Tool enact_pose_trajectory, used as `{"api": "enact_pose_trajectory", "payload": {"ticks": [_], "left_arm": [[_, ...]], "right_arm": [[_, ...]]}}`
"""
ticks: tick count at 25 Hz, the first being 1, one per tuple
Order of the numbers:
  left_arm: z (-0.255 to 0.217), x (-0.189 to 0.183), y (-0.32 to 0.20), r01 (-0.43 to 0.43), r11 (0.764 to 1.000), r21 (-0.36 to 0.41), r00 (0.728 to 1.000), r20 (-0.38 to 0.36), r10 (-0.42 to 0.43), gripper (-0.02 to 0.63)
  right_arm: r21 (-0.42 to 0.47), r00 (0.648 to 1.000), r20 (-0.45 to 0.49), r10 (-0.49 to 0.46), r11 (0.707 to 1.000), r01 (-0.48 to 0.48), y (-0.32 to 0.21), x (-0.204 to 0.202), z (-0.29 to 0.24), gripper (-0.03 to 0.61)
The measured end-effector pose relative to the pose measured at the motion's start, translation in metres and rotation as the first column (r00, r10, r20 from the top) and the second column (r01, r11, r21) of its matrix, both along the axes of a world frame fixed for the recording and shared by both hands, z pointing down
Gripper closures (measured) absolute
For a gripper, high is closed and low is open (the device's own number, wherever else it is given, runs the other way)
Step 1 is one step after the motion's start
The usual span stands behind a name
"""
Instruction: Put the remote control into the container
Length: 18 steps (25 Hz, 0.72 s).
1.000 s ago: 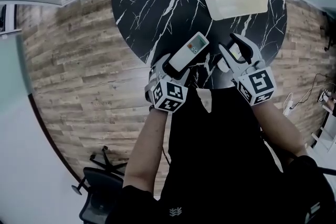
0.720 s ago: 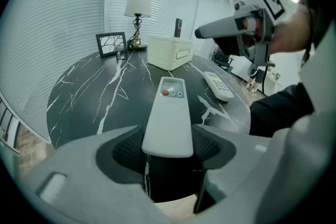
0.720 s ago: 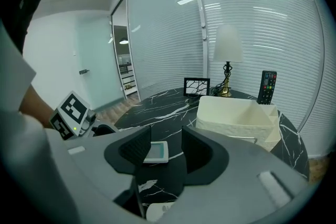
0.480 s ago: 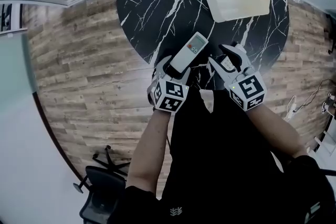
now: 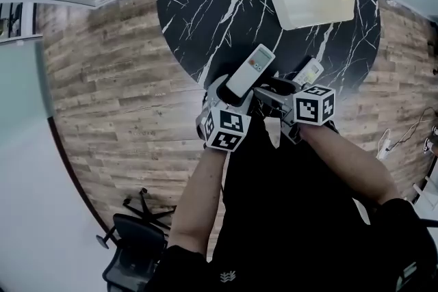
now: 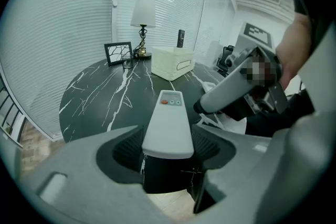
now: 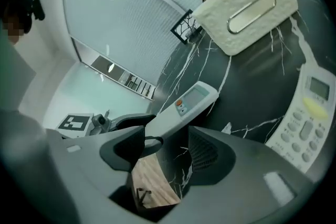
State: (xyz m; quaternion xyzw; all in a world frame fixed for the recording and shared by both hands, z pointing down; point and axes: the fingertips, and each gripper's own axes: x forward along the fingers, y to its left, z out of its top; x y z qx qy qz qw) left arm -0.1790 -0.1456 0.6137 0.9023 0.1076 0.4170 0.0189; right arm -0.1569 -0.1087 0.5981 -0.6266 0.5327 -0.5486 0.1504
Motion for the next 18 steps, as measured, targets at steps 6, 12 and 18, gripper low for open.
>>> {"api": "enact_pose_trajectory", "payload": {"ticks": [6, 12, 18], "left_arm": [[0.0, -0.006, 0.002, 0.006, 1.0, -0.025, 1.0, -0.014, -0.006, 0.322], [-0.011, -0.01, 0.006, 0.012, 0.999, -0.042, 0.999, -0.03, -0.013, 0.322], [-0.031, -0.006, -0.004, 0.028, 0.998, -0.053, 0.998, -0.063, -0.031, 0.322]], "right_arm": [[0.001, 0.993, 0.119, 0.026, 1.0, -0.027, -0.011, -0.011, 0.017, 0.316], [0.052, 0.972, 0.225, 0.073, 0.995, -0.086, -0.029, -0.016, 0.017, 0.302], [0.183, 0.972, 0.149, 0.181, 0.961, -0.207, -0.037, 0.031, -0.012, 0.331]]}}
